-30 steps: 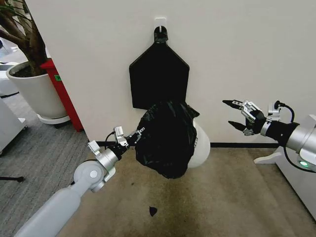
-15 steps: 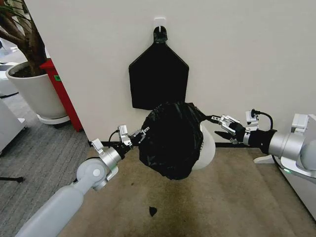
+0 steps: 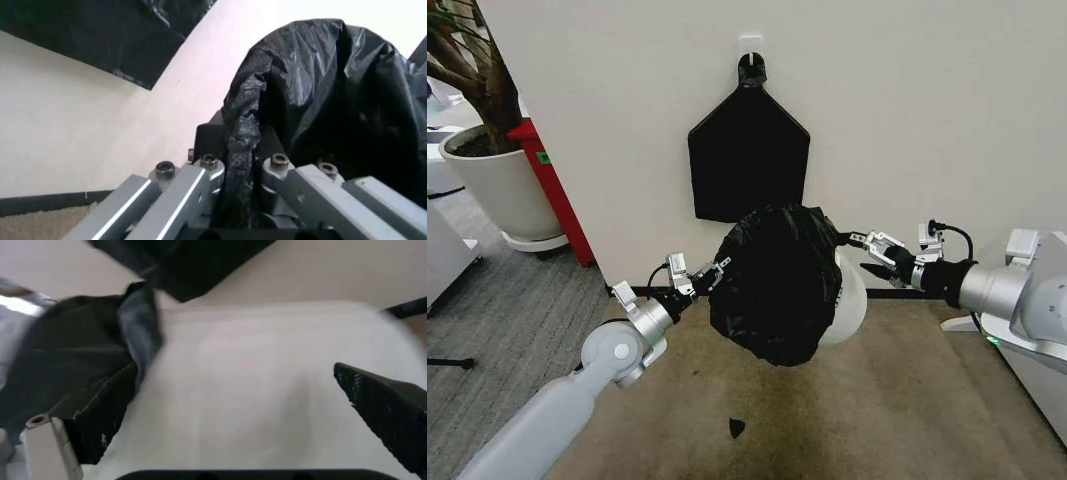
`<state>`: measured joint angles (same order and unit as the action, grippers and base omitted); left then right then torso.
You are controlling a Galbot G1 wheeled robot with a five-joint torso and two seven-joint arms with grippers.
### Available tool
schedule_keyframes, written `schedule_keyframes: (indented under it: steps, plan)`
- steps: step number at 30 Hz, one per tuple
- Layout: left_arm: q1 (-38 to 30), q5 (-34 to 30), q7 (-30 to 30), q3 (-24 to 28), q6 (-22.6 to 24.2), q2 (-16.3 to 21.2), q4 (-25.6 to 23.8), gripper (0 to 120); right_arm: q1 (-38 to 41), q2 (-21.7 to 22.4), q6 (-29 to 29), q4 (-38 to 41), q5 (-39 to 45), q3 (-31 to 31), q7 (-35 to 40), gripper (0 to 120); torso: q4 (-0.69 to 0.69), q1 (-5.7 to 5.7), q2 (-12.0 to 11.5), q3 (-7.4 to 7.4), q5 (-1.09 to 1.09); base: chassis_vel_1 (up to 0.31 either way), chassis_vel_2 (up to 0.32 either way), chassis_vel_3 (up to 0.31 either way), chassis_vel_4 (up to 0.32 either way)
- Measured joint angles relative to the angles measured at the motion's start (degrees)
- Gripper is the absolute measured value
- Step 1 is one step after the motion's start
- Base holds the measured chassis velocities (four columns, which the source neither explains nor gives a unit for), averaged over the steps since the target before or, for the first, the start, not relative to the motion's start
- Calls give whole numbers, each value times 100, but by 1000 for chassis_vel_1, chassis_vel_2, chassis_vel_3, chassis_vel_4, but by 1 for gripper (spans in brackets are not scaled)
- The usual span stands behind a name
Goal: Place the garbage bag over the trash bin.
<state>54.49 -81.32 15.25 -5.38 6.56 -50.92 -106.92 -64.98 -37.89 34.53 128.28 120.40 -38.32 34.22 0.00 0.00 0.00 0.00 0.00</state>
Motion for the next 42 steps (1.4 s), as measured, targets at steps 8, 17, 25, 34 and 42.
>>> schedule_keyframes:
  steps: [8, 17, 25, 34, 42]
  plan:
    - [30, -93, -12, -53, 32, 25, -124, 4, -68, 0, 79, -597, -1105, 254, -430, 100, 0, 0, 0, 0, 1, 0, 0, 0, 0]
    - [116, -180, -43, -81, 71, 31, -238, 4, -82, -78, -107, -736, -1577, 491, -858, 100, 0, 0, 0, 0, -1, 0, 0, 0, 0]
    - [125, -259, -77, -87, 109, 29, -323, 4, -74, -141, -277, -978, -2557, 852, -1528, 100, 0, 0, 0, 0, 0, 0, 0, 0, 0]
    - [200, -354, -219, -110, 126, 10, -391, 4, -6, -292, -469, -823, -2422, 833, -1055, 100, 0, 0, 0, 0, -1, 0, 0, 0, 0]
    - [220, -466, -311, -109, 145, -14, -390, 4, -170, -262, -407, -682, -1351, 405, -705, 100, -1, 0, 0, 0, -1, 0, 0, 0, 0]
